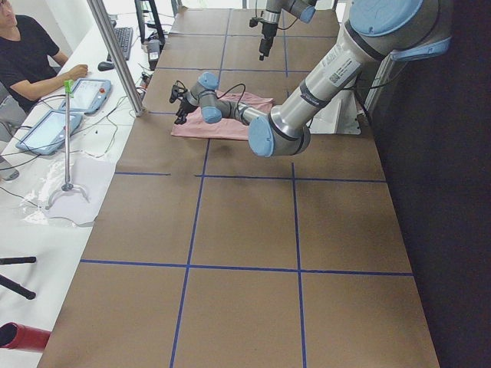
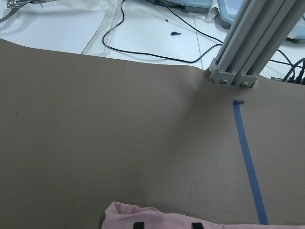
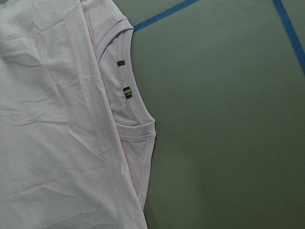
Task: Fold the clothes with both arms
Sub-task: 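Rotate and straighten the shirt with both grippers, then release and raise the left gripper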
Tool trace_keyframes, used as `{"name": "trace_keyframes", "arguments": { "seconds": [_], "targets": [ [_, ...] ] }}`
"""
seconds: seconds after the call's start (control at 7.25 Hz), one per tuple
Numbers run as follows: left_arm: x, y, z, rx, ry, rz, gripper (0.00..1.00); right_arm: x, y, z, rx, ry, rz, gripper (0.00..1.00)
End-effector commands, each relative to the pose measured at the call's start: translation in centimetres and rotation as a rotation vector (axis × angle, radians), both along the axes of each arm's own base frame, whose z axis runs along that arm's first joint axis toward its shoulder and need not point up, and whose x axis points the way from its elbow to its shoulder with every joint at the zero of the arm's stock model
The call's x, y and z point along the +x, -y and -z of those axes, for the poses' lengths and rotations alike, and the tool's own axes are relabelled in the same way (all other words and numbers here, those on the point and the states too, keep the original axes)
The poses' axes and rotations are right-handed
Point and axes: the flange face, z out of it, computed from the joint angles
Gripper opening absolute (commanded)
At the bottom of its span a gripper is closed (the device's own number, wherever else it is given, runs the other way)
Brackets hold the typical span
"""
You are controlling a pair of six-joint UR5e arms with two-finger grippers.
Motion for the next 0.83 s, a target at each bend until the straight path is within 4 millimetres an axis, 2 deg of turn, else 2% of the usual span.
{"name": "trace_keyframes", "arguments": {
  "seconds": [0.0, 0.14, 0.41, 0.55, 0.69],
  "targets": [
    [-3.2, -2.5, 0.3, 0.033, -0.044, -0.013, 1.0, -0.1, 0.2, 0.5, 0.004, 0.005, -0.002, 1.0],
    [-4.8, -5.2, -0.7, -0.024, -0.041, -0.102, 1.0, 0.0, 0.3, 0.5, 0.003, 0.004, -0.003, 1.0],
    [-10.8, -10.8, -1.1, -0.016, -0.09, -0.135, 1.0, 0.0, 0.3, 0.5, 0.003, 0.004, -0.003, 1.0],
    [-13.3, -14.6, -3.0, -0.135, -0.079, -0.204, 1.0, -0.3, -0.1, 0.5, 0.001, 0.002, 0.005, 1.0],
    [-15.5, -18.0, -2.1, -0.259, -0.138, -0.182, 1.0, -0.7, -0.1, 0.1, -0.004, -0.007, 0.01, 1.0]
  ]
}}
